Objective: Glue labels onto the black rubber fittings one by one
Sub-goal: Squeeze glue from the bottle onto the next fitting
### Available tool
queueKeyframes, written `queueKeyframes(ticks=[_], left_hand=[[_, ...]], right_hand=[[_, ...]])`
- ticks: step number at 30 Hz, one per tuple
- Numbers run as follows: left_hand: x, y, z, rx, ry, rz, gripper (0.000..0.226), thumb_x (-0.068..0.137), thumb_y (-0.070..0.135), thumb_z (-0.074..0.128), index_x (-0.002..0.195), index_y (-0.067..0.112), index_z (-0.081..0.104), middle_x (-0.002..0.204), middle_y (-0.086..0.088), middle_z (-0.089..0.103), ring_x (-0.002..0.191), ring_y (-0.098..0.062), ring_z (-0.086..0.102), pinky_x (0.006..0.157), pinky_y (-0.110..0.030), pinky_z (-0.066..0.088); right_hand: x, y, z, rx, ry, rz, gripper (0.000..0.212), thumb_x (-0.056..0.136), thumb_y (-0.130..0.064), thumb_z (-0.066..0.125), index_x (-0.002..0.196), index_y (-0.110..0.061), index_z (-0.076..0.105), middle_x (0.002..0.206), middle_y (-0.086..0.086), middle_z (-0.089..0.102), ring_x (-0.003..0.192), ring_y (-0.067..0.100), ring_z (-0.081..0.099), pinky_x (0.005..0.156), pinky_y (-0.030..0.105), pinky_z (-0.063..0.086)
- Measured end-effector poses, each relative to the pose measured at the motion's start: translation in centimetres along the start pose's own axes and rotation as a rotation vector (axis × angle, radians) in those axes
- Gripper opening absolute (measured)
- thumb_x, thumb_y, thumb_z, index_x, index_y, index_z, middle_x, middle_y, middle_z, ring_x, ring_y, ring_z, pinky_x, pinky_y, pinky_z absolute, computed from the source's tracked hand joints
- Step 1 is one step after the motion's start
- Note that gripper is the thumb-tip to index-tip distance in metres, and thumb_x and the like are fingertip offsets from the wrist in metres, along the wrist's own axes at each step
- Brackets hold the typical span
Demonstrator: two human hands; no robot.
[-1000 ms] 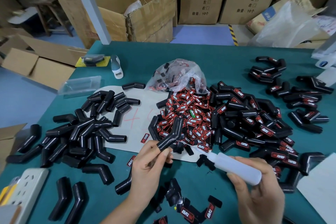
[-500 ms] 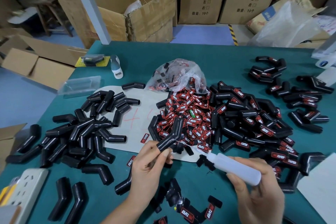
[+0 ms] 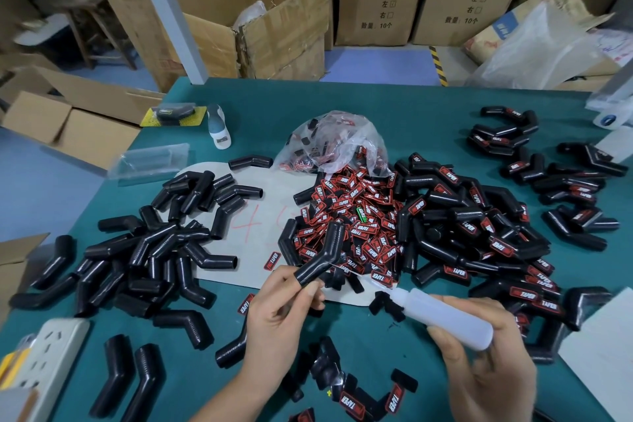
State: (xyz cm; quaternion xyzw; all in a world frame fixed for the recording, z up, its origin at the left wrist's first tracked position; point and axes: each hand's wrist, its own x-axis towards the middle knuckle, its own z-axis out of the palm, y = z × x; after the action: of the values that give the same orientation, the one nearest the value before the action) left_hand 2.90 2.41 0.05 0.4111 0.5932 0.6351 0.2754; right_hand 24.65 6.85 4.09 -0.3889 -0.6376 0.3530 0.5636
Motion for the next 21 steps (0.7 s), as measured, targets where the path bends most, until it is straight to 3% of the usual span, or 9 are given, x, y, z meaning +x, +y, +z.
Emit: queueKeyframes(ticks=[4,9,19,21], left_hand=[[-0.01,0.0,-0.1,0.014,-0.004,-0.003,0.018,0.099,0.029,0.066,0.088,0.03,0.081,0.09,0.004,0.065,0.074,-0.018,0.068,0.073,-0.022,0.056],[0.06,0.17,-0.1,0.012,-0.004,0.004,0.019,0.101,0.038,0.067,0.09,0.03,0.081,0.092,0.005,0.065,0.075,-0.017,0.068,0.074,-0.023,0.056],[-0.03,0.13,-0.02,0.01,-0.006,0.011,0.018,0.098,0.026,0.066,0.091,0.032,0.082,0.091,0.006,0.066,0.074,-0.016,0.069,0.074,-0.021,0.057],[-0.06,0.07,0.0,0.01,-0.008,0.014,0.018,0.098,0.026,0.066,0.092,0.032,0.082,0.091,0.005,0.065,0.074,-0.017,0.068,0.074,-0.022,0.057]], right_hand=[[0.0,-0.07,0.06,0.021,-0.007,0.0,0.022,0.085,-0.022,0.067,0.106,-0.015,0.063,0.102,-0.007,0.071,0.096,0.011,0.067,0.075,0.019,0.056],[0.13,-0.11,0.01,0.008,-0.003,-0.009,0.022,0.086,-0.021,0.066,0.108,-0.017,0.063,0.105,-0.013,0.071,0.096,0.01,0.067,0.074,0.018,0.056],[0.27,-0.15,0.04,-0.01,-0.012,-0.016,0.023,0.086,-0.021,0.066,0.109,-0.018,0.062,0.106,-0.013,0.07,0.096,0.007,0.066,0.074,0.015,0.055],[0.36,-0.38,0.12,-0.014,-0.008,-0.007,0.024,0.09,-0.031,0.07,0.109,-0.018,0.062,0.105,-0.013,0.07,0.096,0.007,0.066,0.074,0.016,0.054]])
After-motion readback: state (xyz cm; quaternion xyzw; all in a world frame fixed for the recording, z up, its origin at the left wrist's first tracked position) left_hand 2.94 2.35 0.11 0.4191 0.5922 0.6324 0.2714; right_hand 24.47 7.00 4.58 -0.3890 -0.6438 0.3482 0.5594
